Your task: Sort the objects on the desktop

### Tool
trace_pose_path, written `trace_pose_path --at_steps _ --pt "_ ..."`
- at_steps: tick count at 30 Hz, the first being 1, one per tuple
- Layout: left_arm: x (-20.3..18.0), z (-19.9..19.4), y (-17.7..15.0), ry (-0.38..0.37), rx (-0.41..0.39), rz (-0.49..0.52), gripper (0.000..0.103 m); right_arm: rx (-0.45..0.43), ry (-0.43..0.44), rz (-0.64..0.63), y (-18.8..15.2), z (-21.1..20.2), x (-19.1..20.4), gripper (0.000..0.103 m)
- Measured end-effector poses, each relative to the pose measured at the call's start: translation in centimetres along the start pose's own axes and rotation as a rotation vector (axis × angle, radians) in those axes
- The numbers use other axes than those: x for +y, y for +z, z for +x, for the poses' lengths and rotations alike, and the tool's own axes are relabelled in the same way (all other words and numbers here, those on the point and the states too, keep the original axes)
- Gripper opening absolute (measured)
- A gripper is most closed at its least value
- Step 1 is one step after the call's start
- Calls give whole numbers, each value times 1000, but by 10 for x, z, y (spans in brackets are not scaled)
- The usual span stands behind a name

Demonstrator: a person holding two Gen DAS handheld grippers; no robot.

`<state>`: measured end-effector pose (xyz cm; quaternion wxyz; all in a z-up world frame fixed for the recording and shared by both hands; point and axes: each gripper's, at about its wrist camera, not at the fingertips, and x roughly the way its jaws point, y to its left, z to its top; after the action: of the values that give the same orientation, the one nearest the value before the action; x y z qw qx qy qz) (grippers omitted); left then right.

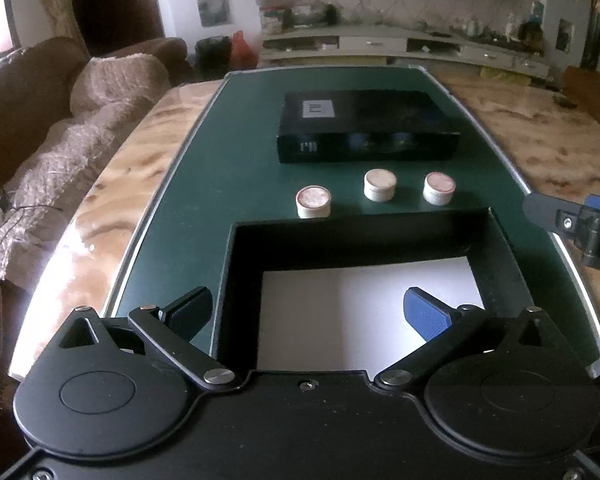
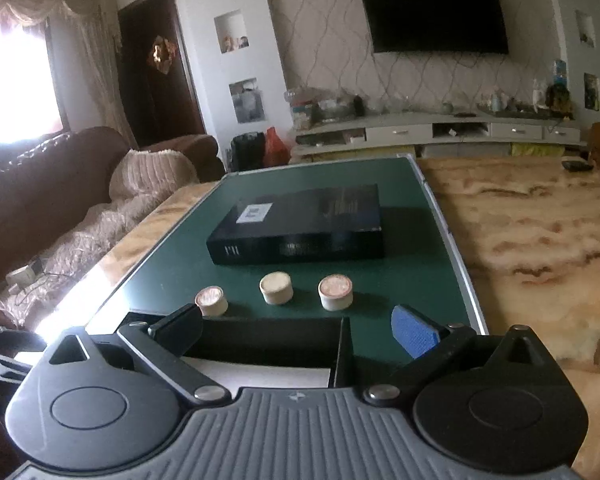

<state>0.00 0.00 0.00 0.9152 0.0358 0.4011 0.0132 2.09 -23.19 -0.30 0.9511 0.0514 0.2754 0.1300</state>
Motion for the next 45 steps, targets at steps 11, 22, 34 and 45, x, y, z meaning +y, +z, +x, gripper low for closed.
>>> trace_pose_path --at_steps 11,22,34,45 --pt "-4 -3 -1 -2 -9 17 103 42 -15 13 -7 7 14 103" --pt "18 10 4 -114 -14 -114 103 117 -71 -16 -3 20 24 103" --pt "8 8 6 -54 -30 -94 103 127 -72 -26 -1 22 31 103" --pt "12 11 8 -67 -10 -100 103 125 -70 -6 -1 24 25 103"
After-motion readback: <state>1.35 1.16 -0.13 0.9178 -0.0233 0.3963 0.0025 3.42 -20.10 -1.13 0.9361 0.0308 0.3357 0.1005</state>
